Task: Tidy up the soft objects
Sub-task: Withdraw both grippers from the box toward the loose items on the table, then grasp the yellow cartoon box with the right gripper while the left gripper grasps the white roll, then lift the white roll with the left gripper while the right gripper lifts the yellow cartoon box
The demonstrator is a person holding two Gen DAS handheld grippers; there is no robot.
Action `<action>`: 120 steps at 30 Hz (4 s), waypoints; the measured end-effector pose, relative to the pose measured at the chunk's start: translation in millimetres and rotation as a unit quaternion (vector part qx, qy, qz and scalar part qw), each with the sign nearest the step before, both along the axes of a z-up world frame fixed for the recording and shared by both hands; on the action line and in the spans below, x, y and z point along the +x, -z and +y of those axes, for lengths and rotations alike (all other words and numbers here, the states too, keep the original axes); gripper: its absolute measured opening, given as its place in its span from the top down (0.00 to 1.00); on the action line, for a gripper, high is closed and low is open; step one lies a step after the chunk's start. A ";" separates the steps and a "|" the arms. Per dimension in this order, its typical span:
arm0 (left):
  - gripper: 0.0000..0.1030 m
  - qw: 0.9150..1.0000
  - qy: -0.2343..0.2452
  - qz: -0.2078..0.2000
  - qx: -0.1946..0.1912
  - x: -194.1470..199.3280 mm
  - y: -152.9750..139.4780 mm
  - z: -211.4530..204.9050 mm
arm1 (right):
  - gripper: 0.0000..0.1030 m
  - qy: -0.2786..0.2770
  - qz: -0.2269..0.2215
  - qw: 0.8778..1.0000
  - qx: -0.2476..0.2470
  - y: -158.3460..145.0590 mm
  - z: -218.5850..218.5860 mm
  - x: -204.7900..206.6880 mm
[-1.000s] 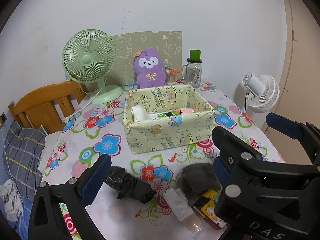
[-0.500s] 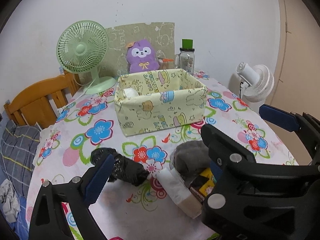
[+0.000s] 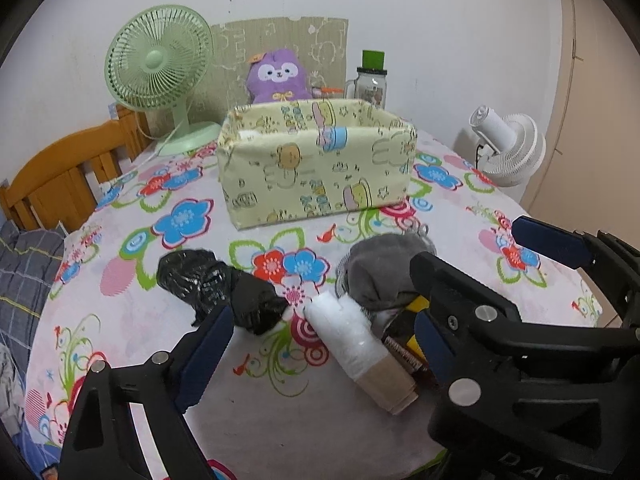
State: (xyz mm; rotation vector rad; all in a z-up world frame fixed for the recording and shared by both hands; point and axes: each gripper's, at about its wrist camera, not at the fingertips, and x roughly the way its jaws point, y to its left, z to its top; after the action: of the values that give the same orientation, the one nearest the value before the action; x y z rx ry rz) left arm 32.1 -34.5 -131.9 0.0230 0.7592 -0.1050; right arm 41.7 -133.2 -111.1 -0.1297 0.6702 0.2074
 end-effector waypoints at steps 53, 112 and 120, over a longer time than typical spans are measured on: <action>0.71 0.998 -0.018 0.065 -0.007 23.0 41.9 -5.2 | 0.52 0.011 0.100 0.994 0.032 50.5 -20.0 32.7; 0.74 0.998 0.026 0.050 0.002 1.3 35.8 -14.1 | 0.52 0.025 0.106 0.994 0.015 49.4 -13.6 13.8; 0.74 0.999 0.030 0.032 0.000 0.9 17.3 -17.8 | 0.52 0.024 0.086 0.996 0.021 28.0 -15.0 8.5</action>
State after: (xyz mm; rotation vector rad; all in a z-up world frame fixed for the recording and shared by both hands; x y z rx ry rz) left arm 33.1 -52.4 -149.2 0.0433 0.8225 -0.1637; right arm 50.2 -148.3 -139.1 -0.0556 0.8381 0.1866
